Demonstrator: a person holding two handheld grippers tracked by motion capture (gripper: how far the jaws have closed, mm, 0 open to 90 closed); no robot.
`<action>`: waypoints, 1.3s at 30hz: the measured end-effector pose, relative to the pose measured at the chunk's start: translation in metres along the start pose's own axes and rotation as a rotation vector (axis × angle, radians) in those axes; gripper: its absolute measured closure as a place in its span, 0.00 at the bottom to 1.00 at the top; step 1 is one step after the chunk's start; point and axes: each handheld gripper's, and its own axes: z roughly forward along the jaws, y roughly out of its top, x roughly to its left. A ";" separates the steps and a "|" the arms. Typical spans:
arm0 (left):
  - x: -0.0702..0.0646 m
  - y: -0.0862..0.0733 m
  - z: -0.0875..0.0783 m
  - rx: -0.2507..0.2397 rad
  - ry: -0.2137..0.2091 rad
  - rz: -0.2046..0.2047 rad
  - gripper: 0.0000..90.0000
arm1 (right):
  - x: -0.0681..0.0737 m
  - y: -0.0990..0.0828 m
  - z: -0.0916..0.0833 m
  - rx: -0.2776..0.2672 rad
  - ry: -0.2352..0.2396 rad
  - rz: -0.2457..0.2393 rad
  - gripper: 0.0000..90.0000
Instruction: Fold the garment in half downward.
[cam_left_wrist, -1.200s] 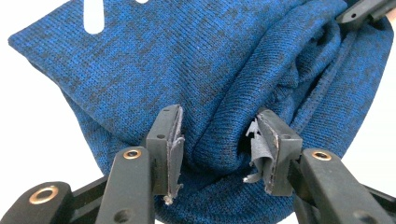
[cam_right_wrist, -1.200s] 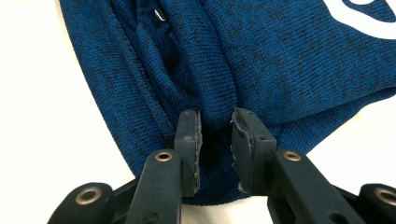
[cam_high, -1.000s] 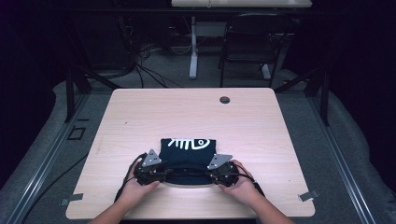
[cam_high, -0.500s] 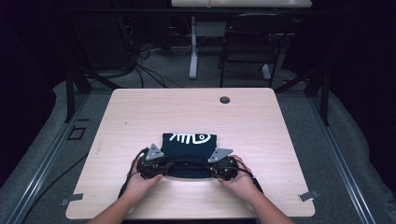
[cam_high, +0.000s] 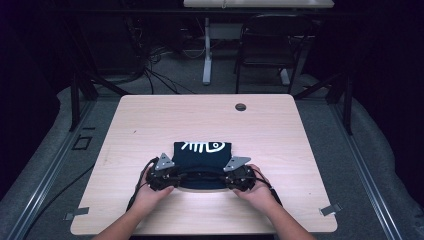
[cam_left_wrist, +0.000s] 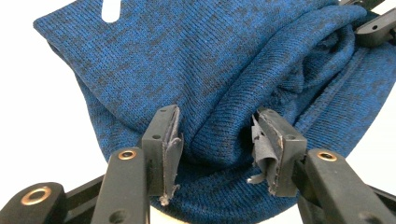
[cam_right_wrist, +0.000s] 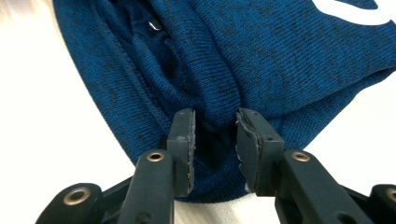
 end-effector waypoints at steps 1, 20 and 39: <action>0.000 0.000 -0.001 -0.004 -0.002 -0.003 0.57 | 0.000 0.001 -0.003 -0.005 0.011 0.015 0.73; 0.012 -0.015 -0.062 -0.090 0.038 -0.094 0.54 | 0.003 -0.005 -0.047 -0.060 -0.040 0.077 0.66; 0.027 -0.048 -0.075 -0.047 0.035 -0.118 0.54 | -0.008 -0.044 -0.058 -0.074 -0.091 0.170 0.63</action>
